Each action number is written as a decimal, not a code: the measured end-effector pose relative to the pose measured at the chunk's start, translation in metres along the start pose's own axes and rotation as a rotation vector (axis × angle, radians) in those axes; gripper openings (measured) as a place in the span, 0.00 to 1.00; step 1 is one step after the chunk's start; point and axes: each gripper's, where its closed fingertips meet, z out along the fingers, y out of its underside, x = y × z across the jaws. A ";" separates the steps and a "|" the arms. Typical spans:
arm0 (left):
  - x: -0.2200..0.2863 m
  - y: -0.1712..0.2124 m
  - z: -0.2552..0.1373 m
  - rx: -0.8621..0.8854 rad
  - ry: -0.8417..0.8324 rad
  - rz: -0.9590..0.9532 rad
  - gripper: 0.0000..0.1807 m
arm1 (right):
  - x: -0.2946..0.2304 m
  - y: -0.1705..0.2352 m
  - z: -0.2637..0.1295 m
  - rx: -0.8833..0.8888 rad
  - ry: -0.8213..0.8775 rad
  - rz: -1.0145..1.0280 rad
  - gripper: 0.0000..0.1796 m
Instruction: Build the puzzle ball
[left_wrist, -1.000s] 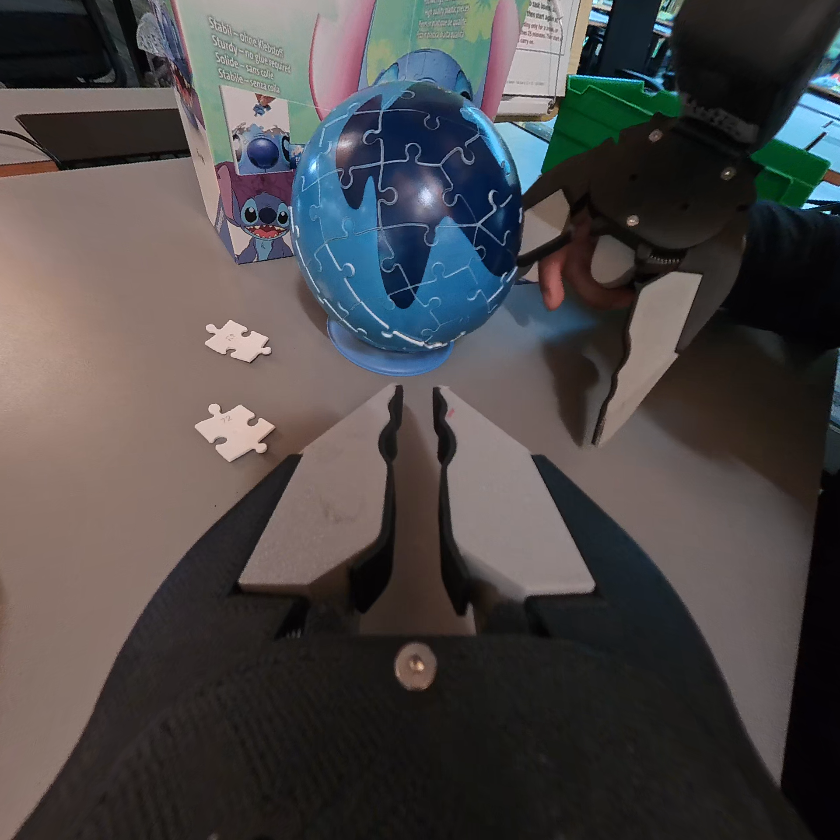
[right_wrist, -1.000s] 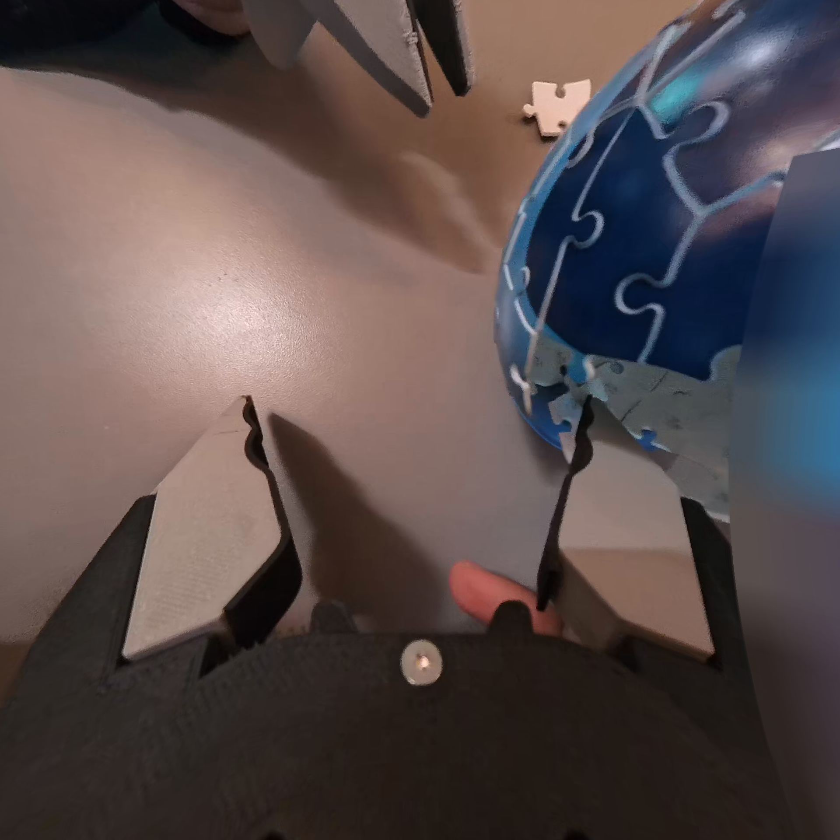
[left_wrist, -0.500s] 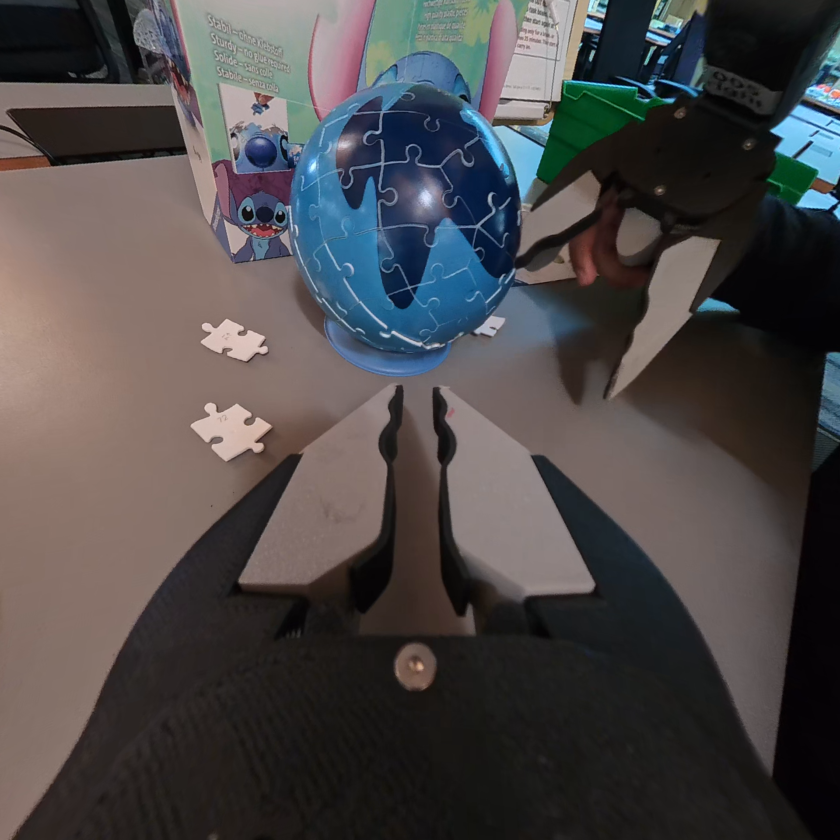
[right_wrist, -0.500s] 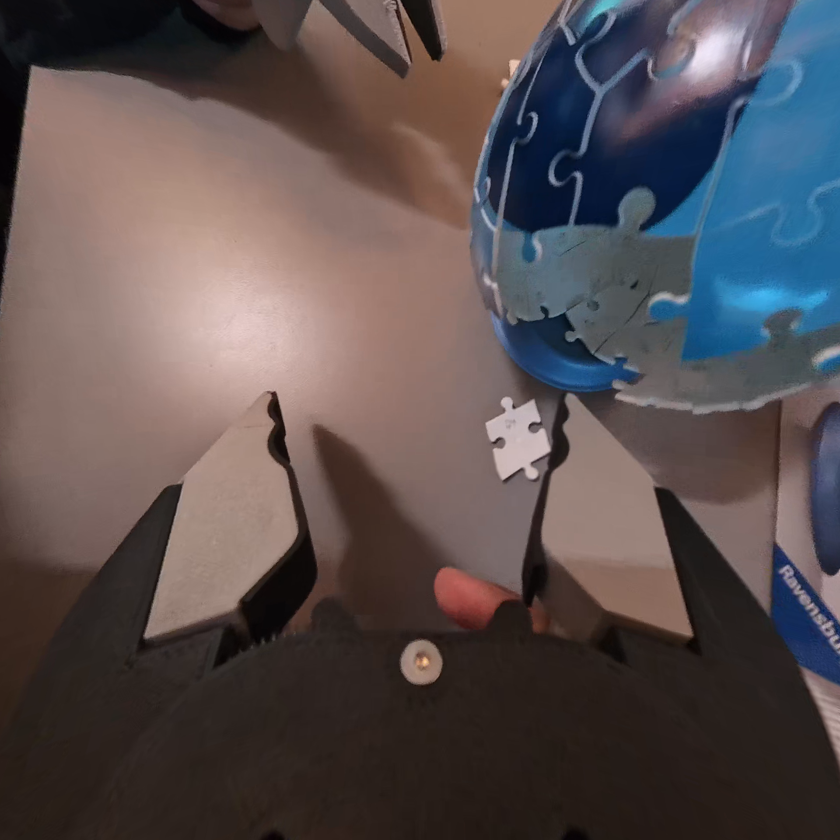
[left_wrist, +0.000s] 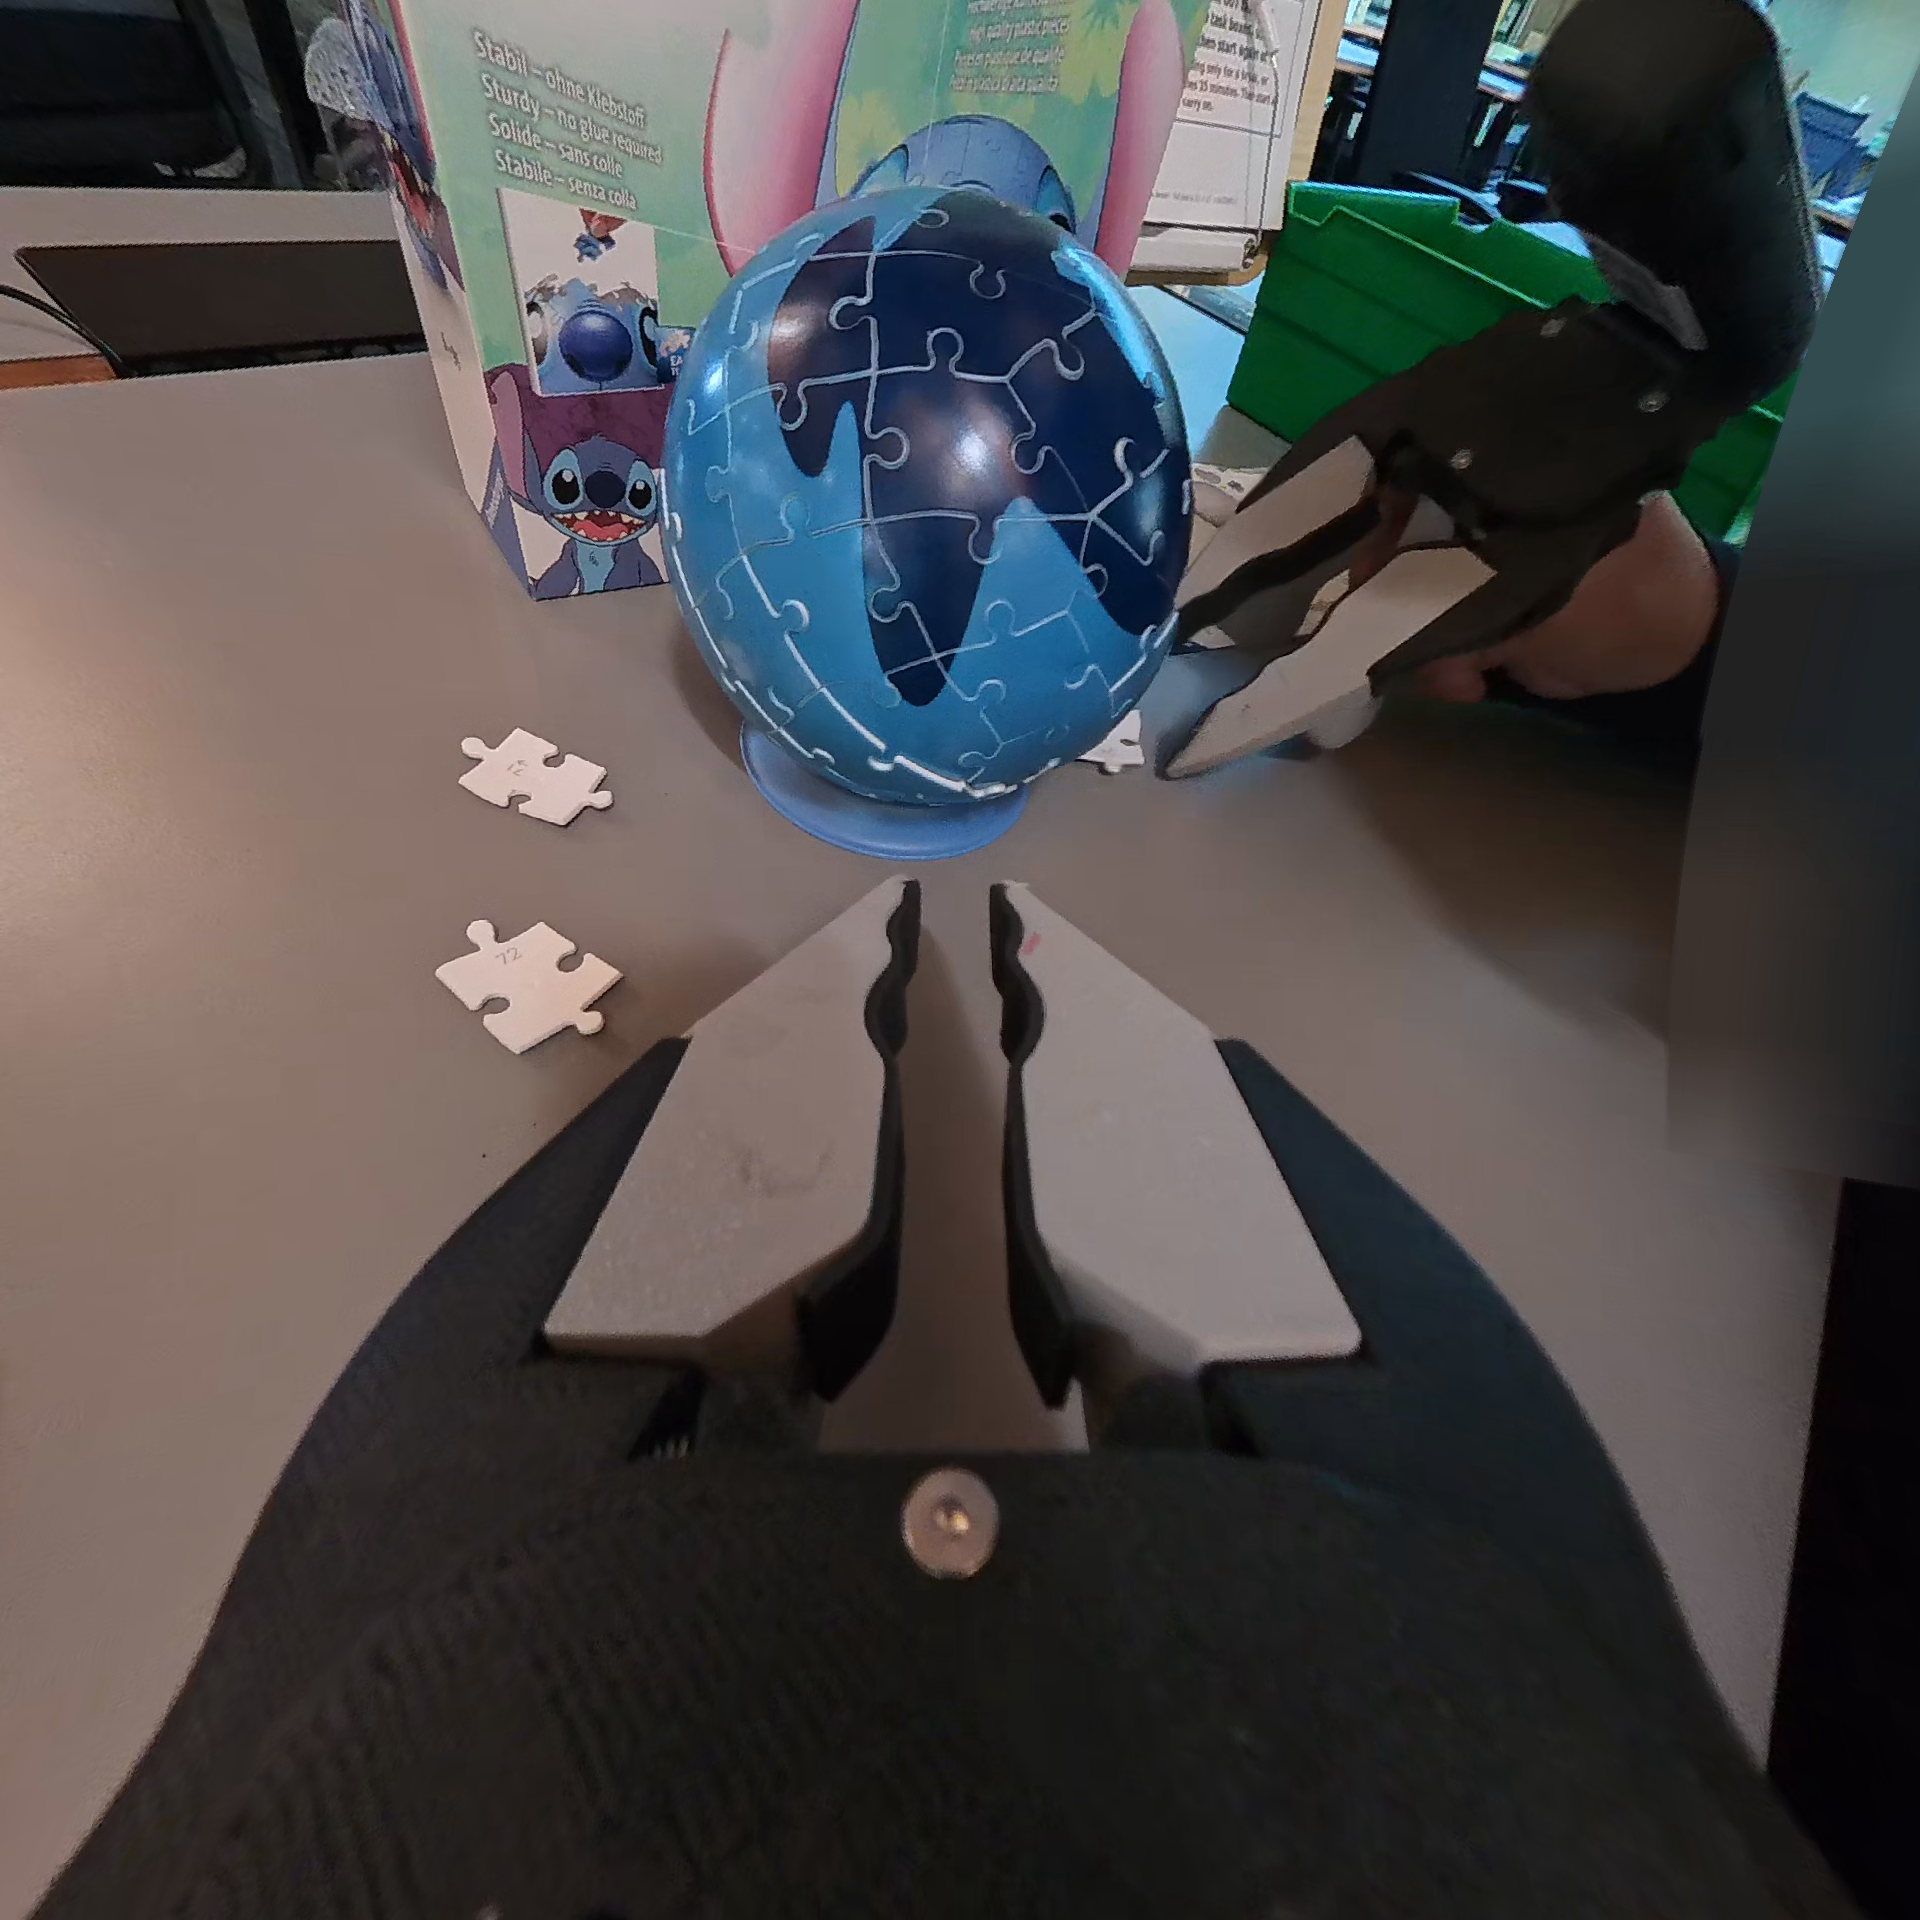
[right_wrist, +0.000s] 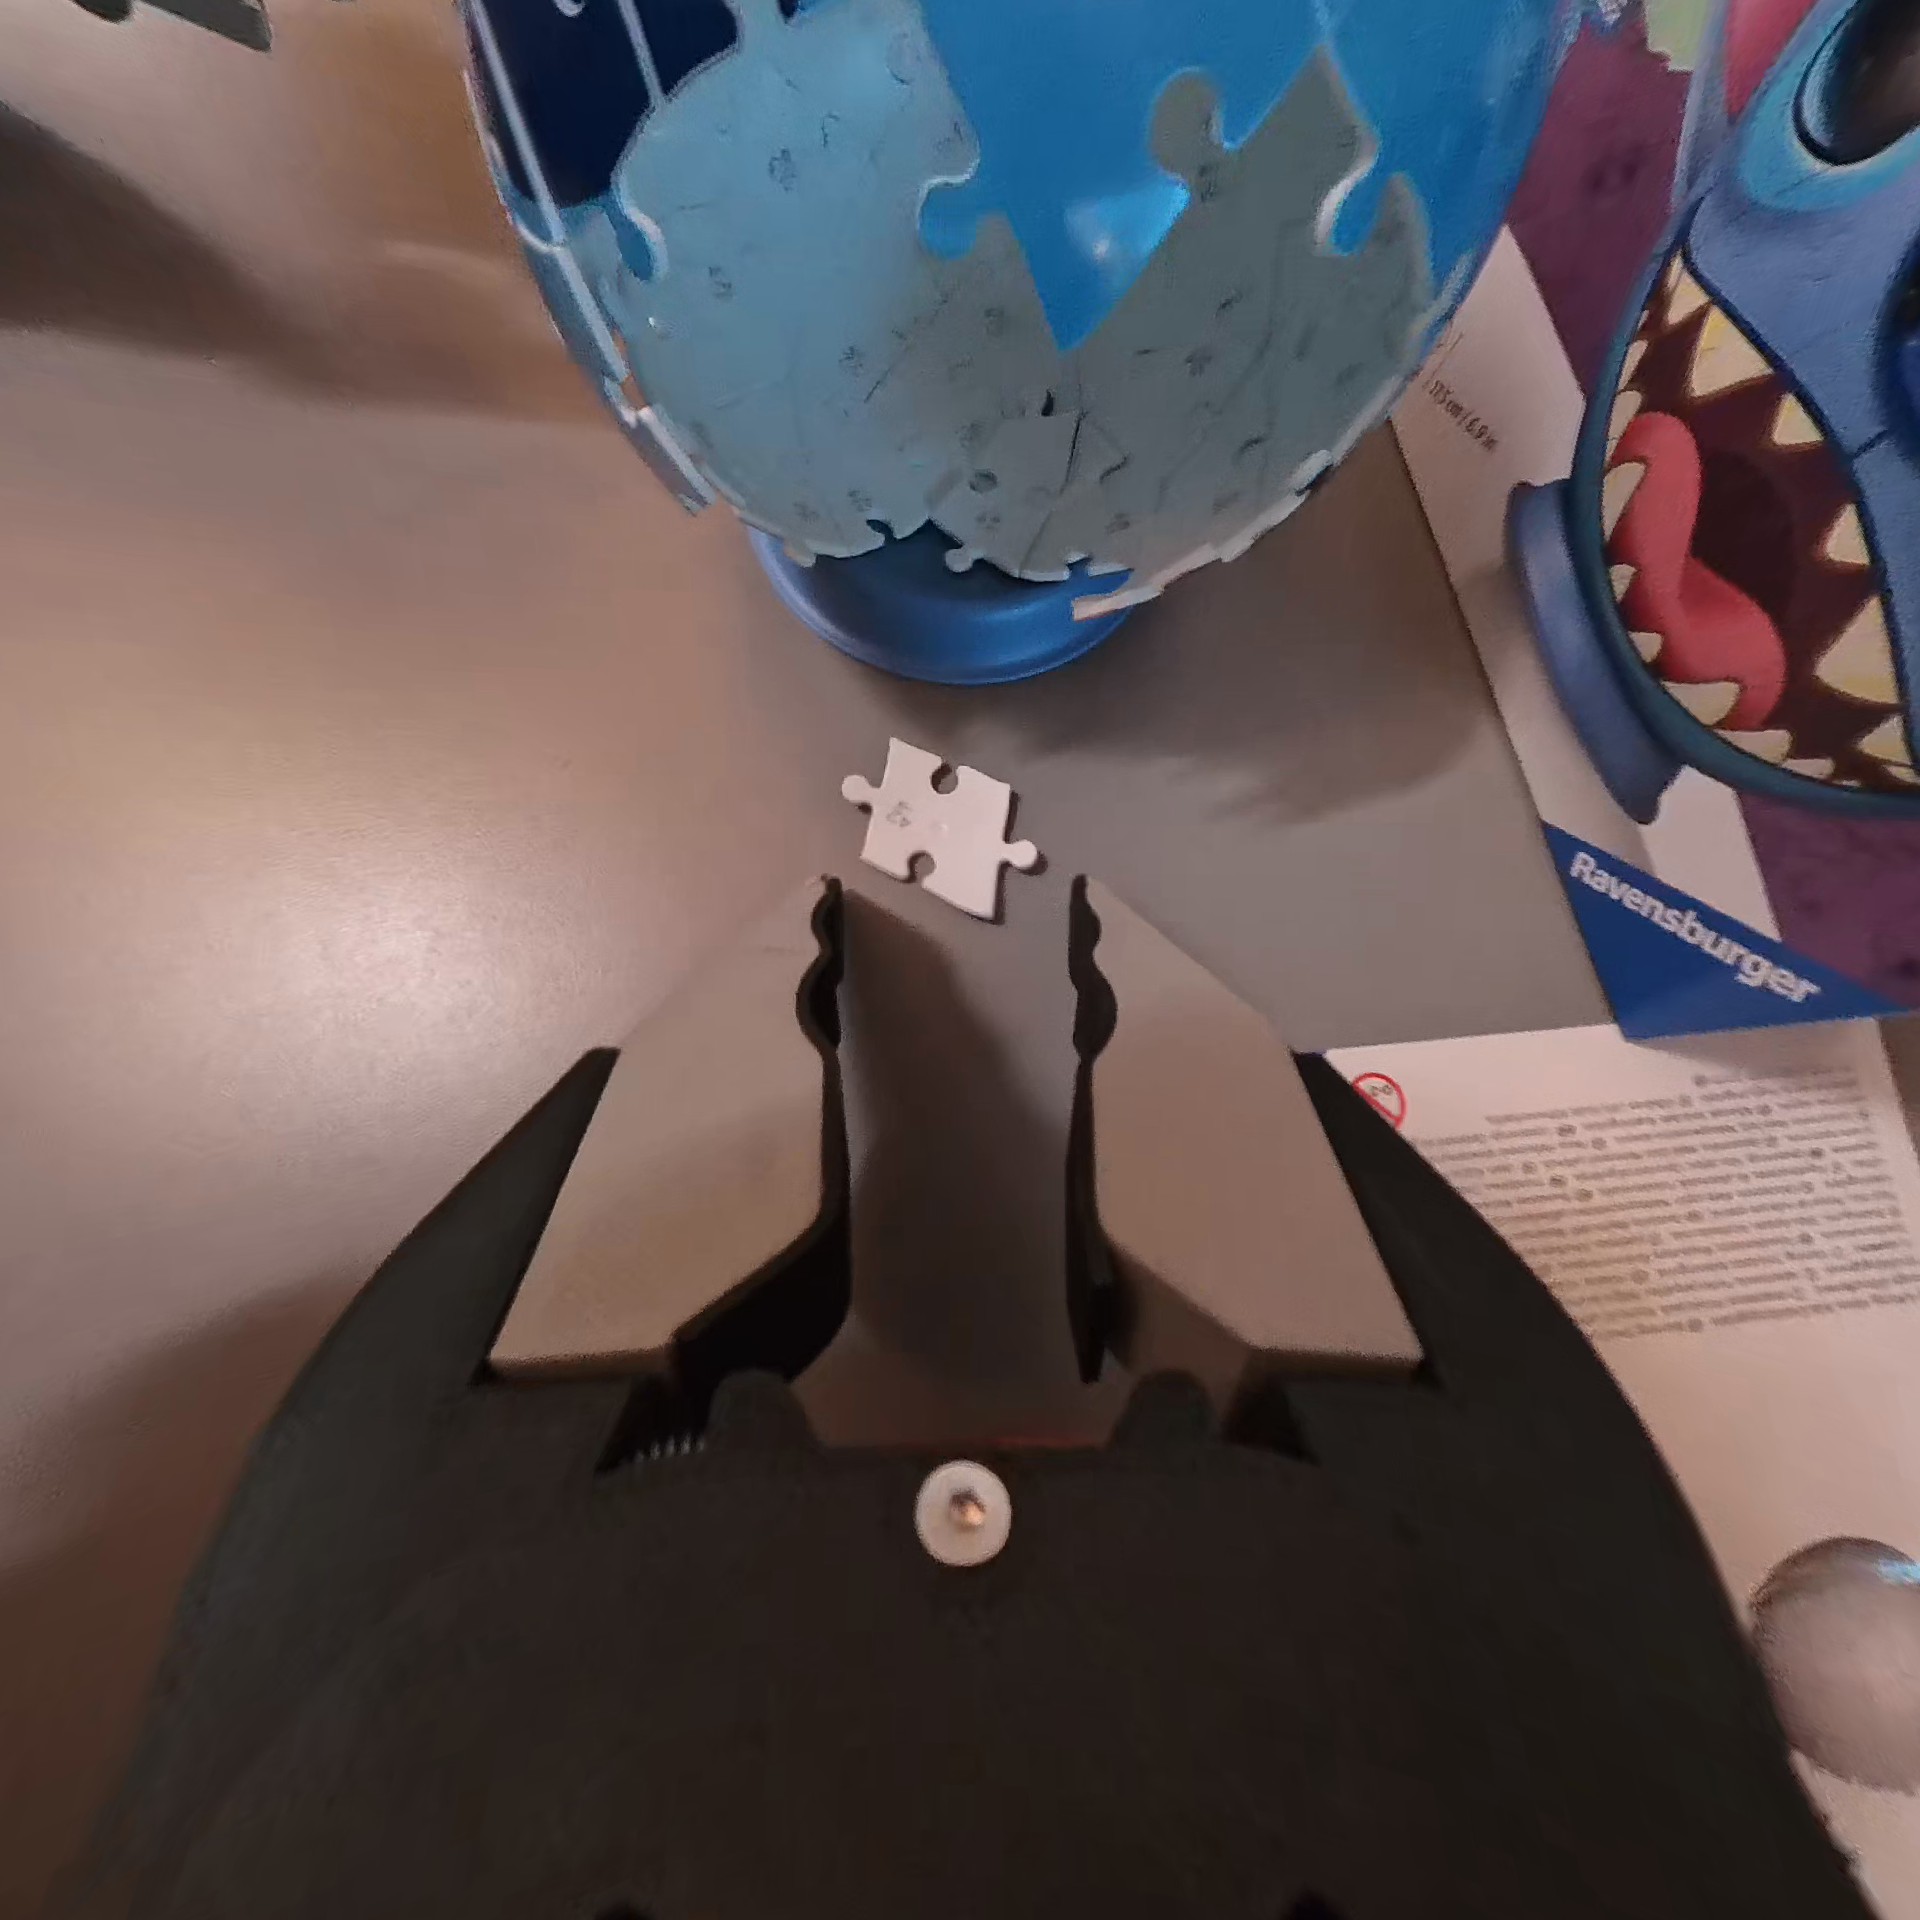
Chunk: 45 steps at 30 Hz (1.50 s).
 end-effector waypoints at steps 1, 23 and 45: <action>0.001 0.000 0.000 -0.001 0.002 0.000 0.06 | -0.003 0.000 0.002 -0.001 -0.010 0.011 0.22; 0.002 0.001 0.001 -0.011 0.007 0.000 0.06 | -0.002 -0.007 0.009 0.038 0.032 -0.033 0.13; 0.017 0.002 0.000 -0.004 0.066 0.036 0.03 | 0.000 -0.044 0.025 0.093 0.155 0.144 0.13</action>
